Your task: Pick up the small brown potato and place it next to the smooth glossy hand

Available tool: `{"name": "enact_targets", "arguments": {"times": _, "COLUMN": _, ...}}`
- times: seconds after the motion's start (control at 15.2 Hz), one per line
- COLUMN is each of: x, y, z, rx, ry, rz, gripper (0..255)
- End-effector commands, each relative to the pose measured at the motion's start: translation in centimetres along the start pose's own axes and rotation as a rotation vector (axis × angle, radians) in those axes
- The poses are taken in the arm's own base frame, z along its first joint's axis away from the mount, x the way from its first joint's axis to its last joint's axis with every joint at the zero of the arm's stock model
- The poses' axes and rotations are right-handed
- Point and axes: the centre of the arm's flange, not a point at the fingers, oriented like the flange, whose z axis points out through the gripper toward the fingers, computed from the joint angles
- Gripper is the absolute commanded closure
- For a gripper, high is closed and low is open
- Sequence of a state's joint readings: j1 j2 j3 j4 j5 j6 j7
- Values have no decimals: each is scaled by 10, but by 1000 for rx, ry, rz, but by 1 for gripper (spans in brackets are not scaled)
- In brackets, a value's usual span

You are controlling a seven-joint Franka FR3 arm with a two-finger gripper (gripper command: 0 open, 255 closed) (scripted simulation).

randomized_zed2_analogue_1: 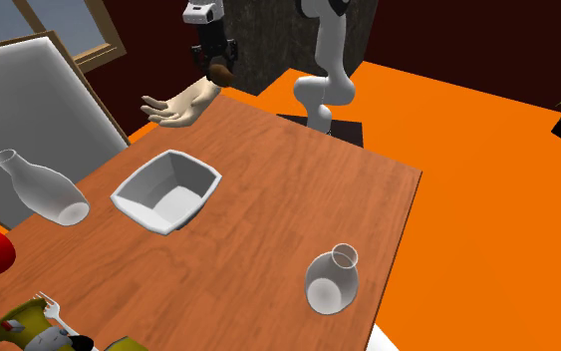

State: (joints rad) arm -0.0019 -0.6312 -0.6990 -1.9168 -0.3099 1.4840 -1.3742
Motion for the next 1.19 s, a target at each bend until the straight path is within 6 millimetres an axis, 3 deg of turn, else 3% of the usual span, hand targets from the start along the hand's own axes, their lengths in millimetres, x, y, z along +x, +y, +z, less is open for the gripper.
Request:
{"name": "enact_targets", "arguments": {"times": 0.0, "x": -16, "y": -1, "z": 6, "rx": 0, "ry": 0, "rz": -1, "gripper": 255}}
{"name": "enact_targets", "arguments": {"times": 1.12, "x": -24, "y": -5, "z": 95, "rx": 0, "ry": 0, "rz": -1, "gripper": 255}}
